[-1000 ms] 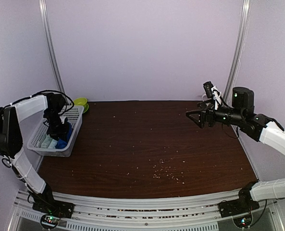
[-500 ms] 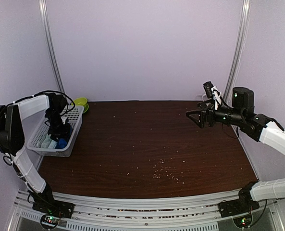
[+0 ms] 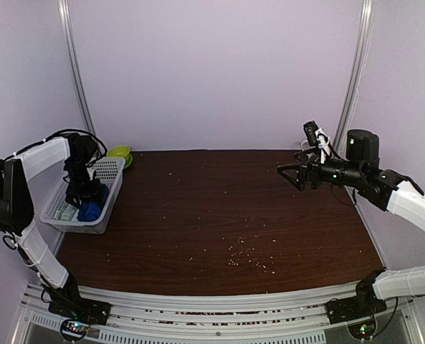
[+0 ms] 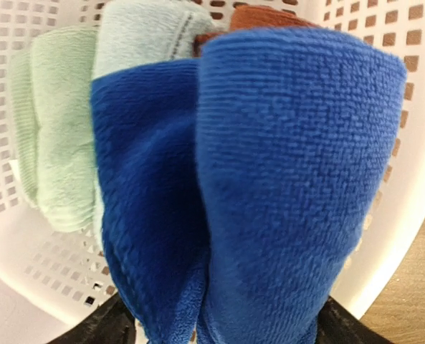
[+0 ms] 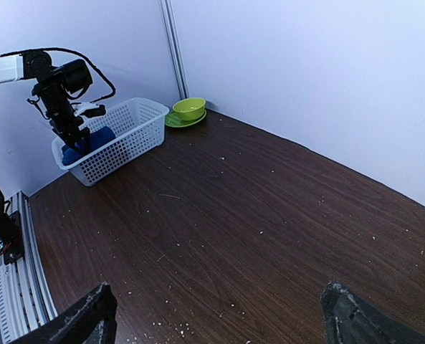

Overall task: Roll the towels
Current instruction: Place the towel in the storage box, then adjust the towel in the storage box.

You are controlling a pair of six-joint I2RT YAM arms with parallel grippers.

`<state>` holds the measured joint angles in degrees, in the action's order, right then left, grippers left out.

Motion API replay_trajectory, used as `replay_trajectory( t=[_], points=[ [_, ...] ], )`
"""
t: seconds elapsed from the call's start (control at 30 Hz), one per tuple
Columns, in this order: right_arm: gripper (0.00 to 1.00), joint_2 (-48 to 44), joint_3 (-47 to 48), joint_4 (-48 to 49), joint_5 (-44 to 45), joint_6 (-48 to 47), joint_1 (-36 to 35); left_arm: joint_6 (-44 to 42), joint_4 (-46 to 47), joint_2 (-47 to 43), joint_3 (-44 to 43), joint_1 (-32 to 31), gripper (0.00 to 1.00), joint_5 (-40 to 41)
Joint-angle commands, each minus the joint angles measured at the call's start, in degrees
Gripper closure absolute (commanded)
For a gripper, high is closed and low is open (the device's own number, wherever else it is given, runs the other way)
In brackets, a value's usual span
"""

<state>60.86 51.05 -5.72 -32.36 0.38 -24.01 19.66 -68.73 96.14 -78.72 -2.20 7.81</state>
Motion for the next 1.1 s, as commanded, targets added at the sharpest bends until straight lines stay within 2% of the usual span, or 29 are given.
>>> replay_trajectory(
  t=[0.0, 0.03, 0.07, 0.4, 0.63, 0.83, 0.97, 1.07],
  points=[
    [0.0, -1.21, -0.32, 0.84, -0.86, 0.24, 0.28, 1.74, -2.38, -2.37, -3.18, 0.13, 0.1, 4.18],
    [0.0, -1.19, -0.33, 0.85, -0.87, 0.23, 0.28, 1.82, -2.45, -2.63, -3.47, 0.1, 0.03, 4.68],
    [0.0, -1.33, -0.45, 0.88, -0.86, 0.23, 0.28, 1.75, -2.5, -2.92, -3.47, 0.12, 0.02, 4.89],
    [0.0, -1.42, -0.42, 0.93, -0.86, 0.23, 0.26, 2.22, -0.66, -3.77, -1.88, 0.13, 0.02, 5.55],
    [0.0, -1.21, -0.51, 1.03, -0.95, 0.23, 0.28, 1.88, 0.82, -4.8, -2.05, 0.09, 0.06, 6.68],
    [0.0, -1.55, -0.52, 1.04, -0.73, 0.23, 0.28, 1.21, 3.94, -3.85, 1.62, 0.1, 0.13, 5.5],
    [0.0, -1.33, -0.51, 1.1, -0.6, 0.23, 0.28, 1.22, 6.57, -5.58, 3.04, 0.09, 0.14, 4.42],
    [0.0, -1.25, -0.51, 1.06, -0.6, 0.15, 0.28, 1.45, 6.89, -6.3, 3.31, 0.11, 0.17, 6.33]
  ],
)
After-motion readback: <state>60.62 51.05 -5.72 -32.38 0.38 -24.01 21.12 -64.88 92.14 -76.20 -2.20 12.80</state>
